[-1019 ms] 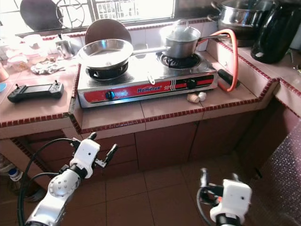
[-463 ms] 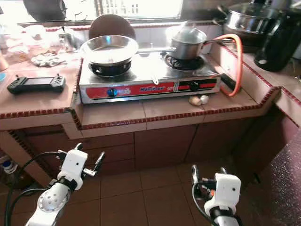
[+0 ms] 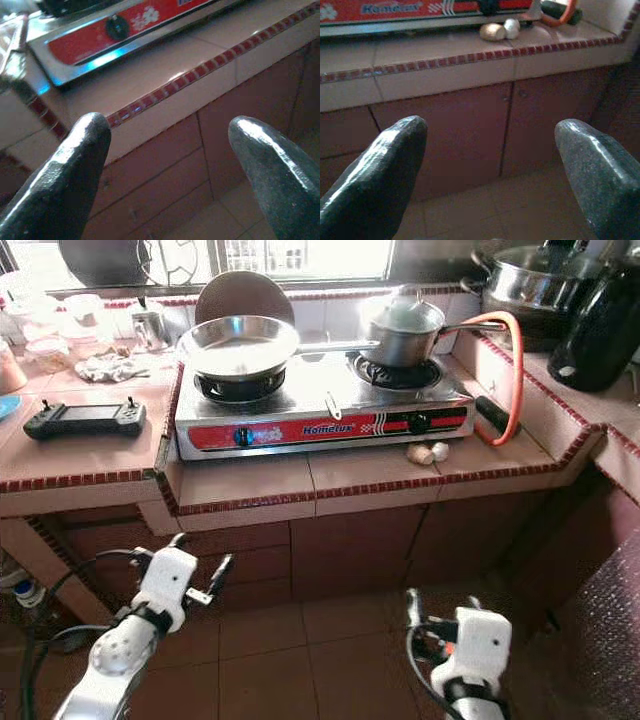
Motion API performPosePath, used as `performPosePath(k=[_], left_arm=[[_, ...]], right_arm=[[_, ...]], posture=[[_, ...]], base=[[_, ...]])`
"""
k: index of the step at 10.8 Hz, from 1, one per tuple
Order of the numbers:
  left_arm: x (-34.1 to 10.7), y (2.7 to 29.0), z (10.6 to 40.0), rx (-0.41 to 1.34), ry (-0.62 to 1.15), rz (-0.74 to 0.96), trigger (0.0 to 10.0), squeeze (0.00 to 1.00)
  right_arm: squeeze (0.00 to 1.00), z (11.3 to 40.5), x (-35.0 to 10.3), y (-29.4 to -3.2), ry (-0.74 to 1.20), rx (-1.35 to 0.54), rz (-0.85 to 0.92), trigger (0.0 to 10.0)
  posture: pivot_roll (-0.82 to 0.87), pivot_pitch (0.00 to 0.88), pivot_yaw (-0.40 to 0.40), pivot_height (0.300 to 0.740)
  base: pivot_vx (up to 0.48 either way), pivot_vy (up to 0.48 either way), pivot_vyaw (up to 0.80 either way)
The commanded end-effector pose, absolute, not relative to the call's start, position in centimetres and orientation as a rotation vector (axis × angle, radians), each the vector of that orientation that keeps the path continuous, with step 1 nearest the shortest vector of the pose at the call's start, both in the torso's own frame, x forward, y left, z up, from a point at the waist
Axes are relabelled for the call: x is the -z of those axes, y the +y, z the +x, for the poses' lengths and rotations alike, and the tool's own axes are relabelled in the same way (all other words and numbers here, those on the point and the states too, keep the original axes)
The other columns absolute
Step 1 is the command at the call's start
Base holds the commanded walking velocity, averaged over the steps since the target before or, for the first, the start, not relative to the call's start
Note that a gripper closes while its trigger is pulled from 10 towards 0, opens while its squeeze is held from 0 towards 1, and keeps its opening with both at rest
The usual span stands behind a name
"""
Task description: Kitchen organization
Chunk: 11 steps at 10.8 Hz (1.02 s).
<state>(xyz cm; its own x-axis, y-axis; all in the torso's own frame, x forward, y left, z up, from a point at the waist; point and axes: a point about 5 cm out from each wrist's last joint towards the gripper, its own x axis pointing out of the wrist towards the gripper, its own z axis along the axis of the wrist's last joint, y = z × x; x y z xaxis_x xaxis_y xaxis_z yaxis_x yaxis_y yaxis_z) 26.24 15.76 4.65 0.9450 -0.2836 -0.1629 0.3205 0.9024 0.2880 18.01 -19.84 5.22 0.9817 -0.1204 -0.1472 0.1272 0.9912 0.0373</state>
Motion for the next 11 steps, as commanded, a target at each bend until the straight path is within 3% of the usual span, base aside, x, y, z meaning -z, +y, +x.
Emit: performPosePath(k=[1, 3, 5, 8, 11], left_arm=[[-4.3, 15.6, 26.2, 0.336, 0.128, 0.337, 10.0, 0.00], [-3.9, 15.3, 26.7, 0.331, 0.140, 0.317, 10.0, 0.00], [-4.1, 15.0, 27.1, 0.331, 0.131, 0.310, 10.0, 0.00], [-3.9, 15.4, 27.2, 0.306, 0.132, 0.298, 10.0, 0.00], [-3.7, 14.9, 27.3, 0.324, 0.136, 0.262, 10.0, 0.00]], right_arm=[[0.00, 17.6, -5.2, -20.2, 0.144, 0.139, 0.040, 10.0], [0.00, 17.1, -5.6, -20.3, 0.140, 0.143, 0.016, 10.0], [0.00, 17.0, -5.3, -21.1, 0.152, 0.149, -0.003, 10.0], [0.00, 18.6, -5.4, -20.1, 0.136, 0.112, 0.009, 10.0], [0.00, 18.3, -5.5, -20.2, 0.139, 0.102, 0.004, 10.0]], posture=[[-0.03, 0.000, 0.028, 0.740], [-0.08, 0.000, 0.038, 0.740], [-0.06, 0.000, 0.034, 0.740], [-0.03, 0.000, 0.018, 0.740], [-0.04, 0.000, 0.008, 0.740]], base=[[0.000, 0.000, 0.00], [0.000, 0.000, 0.00], [0.000, 0.000, -0.80], [0.000, 0.000, -0.80], [0.000, 0.000, -0.80]])
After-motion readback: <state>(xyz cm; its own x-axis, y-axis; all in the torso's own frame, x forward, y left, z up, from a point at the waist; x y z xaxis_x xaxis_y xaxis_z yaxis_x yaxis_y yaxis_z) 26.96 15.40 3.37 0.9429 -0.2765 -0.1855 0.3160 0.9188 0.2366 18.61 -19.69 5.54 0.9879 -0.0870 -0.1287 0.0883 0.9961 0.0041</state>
